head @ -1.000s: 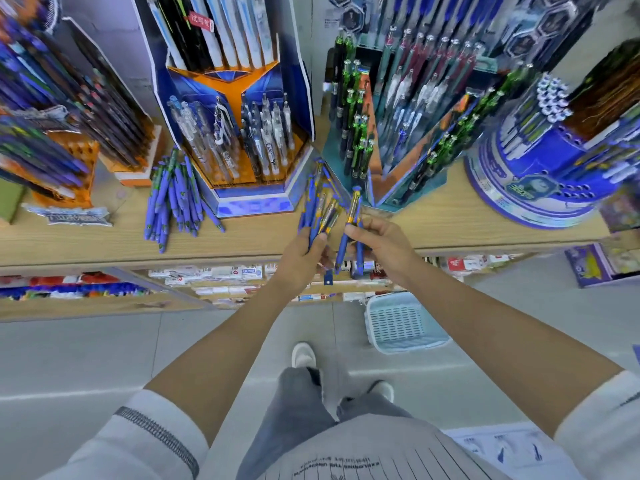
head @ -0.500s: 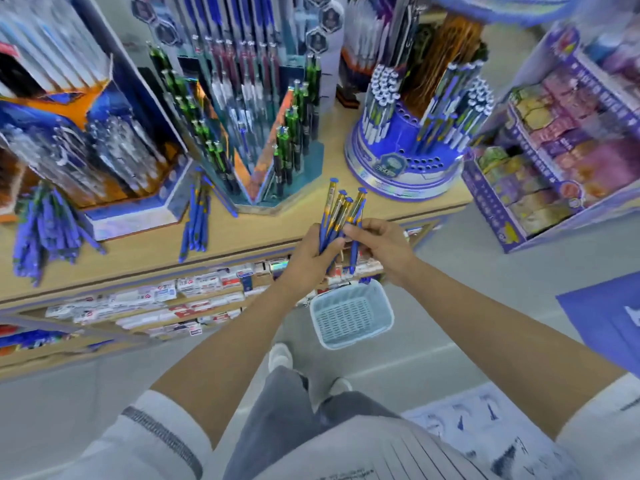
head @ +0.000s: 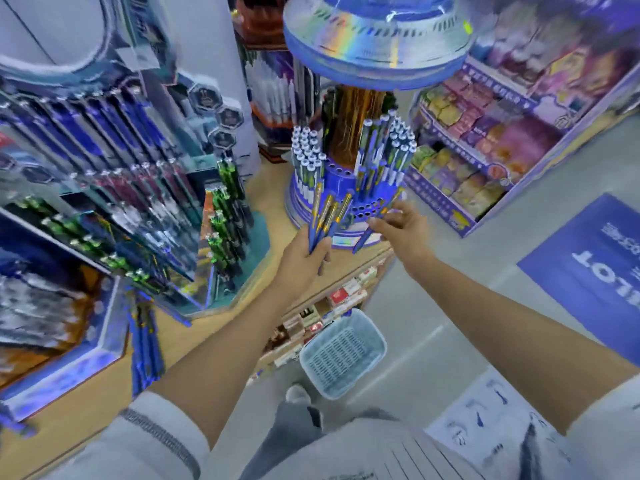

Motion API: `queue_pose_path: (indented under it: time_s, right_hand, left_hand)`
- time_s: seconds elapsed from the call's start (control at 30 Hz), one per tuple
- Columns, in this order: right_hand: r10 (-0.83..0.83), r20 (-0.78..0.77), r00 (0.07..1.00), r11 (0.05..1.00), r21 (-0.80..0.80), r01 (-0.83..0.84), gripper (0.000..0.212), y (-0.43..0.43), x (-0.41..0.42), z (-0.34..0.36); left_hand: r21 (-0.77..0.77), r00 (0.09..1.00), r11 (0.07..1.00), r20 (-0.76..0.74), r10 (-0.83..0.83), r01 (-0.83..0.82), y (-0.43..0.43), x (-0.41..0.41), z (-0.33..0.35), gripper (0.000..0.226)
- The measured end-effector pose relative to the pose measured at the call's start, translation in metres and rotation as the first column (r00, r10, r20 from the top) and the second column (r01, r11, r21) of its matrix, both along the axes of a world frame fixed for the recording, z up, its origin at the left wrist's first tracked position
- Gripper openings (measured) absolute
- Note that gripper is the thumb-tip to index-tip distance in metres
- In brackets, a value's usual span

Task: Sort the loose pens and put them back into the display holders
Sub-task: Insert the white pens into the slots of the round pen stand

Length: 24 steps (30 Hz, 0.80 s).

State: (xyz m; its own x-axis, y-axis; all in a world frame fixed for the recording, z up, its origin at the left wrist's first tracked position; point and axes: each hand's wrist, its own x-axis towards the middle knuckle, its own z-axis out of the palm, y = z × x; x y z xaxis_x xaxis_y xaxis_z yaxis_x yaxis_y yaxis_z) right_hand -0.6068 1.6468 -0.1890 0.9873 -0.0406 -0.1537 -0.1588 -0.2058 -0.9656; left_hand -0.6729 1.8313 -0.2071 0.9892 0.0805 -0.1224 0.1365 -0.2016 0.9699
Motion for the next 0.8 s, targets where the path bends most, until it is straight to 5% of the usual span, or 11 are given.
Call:
queue_pose_path:
  time_s: [0.33, 0.8]
  right_hand:
    - [-0.195, 0.181, 0.964, 0.968, -0.124, 0.219, 0.013, -0.011, 0.045, 0.019]
    - [0.014, 0.125, 0.992, 0.913, -0.406, 0.038, 0.016, -0.007, 0.074, 0.015]
  left_hand:
    - [-0.036, 0.994, 0.994, -0.029, -0.109, 0.108, 0.008, 0.034, 0.005, 0.013]
    - [-0.122, 0.995, 0.989, -0.041, -0.088, 0.082, 0.001, 0.04, 0.011, 0.006]
